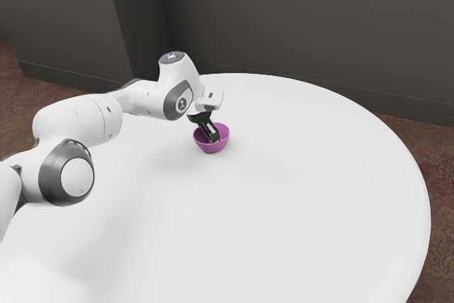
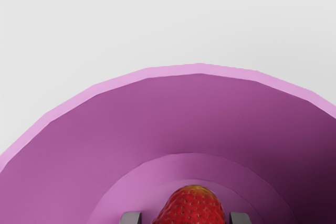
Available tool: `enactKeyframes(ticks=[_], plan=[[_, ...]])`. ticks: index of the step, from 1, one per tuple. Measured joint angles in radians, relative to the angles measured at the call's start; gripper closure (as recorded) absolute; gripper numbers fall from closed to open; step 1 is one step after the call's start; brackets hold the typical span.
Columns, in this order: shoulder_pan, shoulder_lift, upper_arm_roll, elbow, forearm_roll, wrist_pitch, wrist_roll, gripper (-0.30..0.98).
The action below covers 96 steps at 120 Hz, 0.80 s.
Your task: Take strawberry from the bowl
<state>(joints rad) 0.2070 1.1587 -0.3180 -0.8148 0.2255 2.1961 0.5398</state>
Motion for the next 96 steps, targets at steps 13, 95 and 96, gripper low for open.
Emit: enactKeyframes(ticks=[13,95,96], plan=[[-0.001,-0.006,0.002,-0.003,0.004,0.001,-0.01,0.67],[-0.204,-0.199,0.009,-0.112,-0.004,-0.021,-0.084,0.51],[-0.204,-0.199,0.009,-0.112,-0.006,-0.021,-0.084,0.49]])
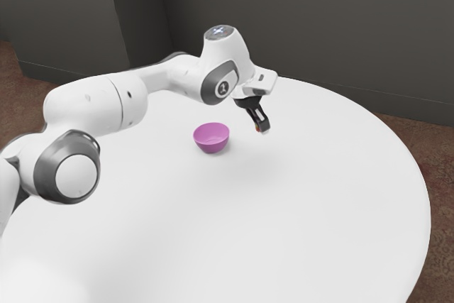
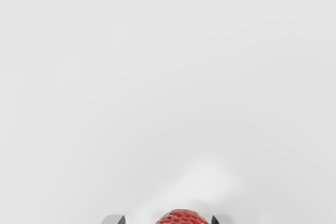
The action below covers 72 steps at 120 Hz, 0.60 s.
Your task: Take strawberry from the bowl
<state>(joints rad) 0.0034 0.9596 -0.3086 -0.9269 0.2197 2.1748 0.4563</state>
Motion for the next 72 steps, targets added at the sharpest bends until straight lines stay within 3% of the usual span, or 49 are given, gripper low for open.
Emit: enactKeyframes(ticks=[12,24,37,47,72], plan=[[0.003,-0.008,0.0,-0.004,-0.023,-0.007,0.002,0.31],[0.002,-0.087,0.0,-0.017,-0.097,-0.083,-0.007,0.19],[0.008,-0.615,0.061,-0.423,-0.134,-0.275,-0.069,0.12],[-0.049,-0.838,0.169,-0.523,-0.154,-0.425,-0.134,0.08],[-0.058,-0.891,0.236,-0.511,-0.127,-0.623,-0.252,0.03]])
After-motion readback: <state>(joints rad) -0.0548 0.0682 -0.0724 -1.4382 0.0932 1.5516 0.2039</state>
